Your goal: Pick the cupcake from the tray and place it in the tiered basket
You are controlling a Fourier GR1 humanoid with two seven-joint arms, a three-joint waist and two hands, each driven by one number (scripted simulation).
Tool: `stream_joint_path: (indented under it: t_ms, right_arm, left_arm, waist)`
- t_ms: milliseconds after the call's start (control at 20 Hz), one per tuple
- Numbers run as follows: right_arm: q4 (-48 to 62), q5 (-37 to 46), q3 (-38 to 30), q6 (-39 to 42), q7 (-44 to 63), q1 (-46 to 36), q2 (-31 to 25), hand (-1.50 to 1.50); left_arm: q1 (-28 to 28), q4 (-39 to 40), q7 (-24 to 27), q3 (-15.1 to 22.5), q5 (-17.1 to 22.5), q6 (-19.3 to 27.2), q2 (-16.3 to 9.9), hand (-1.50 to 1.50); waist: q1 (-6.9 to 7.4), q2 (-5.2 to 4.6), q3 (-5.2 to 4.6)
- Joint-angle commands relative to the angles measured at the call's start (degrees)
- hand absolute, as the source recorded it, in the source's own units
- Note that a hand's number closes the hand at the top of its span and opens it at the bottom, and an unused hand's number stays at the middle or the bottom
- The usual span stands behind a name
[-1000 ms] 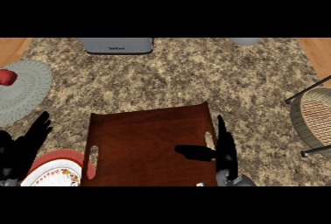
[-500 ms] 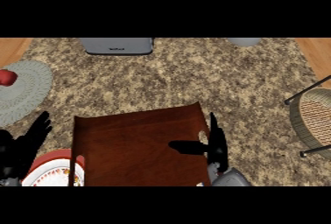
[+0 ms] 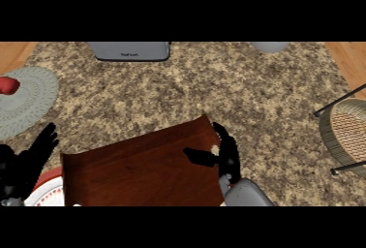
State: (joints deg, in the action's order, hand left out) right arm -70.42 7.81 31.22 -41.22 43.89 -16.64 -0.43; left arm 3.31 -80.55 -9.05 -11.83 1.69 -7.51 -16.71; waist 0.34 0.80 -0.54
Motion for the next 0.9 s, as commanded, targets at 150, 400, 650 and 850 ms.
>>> stream_joint_path:
  t_ms: [150, 400, 650, 850]
  right_arm:
    - [7.69, -1.17, 2.49, -6.48, -7.03, -3.67, 0.42, 1.5]
    - [1.89, 4.41, 4.58, -12.83, -0.44, -2.29, 0.42, 1.5]
    - [-4.05, 12.91, 2.39, -13.62, 5.39, 4.32, -1.65, 1.5]
    - [-9.23, 25.49, 11.45, -5.9, 9.94, 6.82, -8.46, 1.5]
  left_arm:
    - [-2.34, 6.83, 4.12, -2.42, -0.16, -2.12, -1.56, 0.0]
    - [-1.79, 5.66, 4.46, -0.7, -2.99, 0.73, 1.04, 0.0]
    - [-0.28, 3.63, 2.3, -1.23, -1.64, -0.37, 0.85, 0.0]
    - [-0.14, 0.59, -0.42, -2.23, -1.07, -0.15, -0.52, 0.0]
  waist:
    - [0.08, -0.9, 0.54]
    - [-0.25, -0.76, 0.52]
    - [-0.83, -0.57, 0.48]
    - [-1.85, 0.08, 0.28]
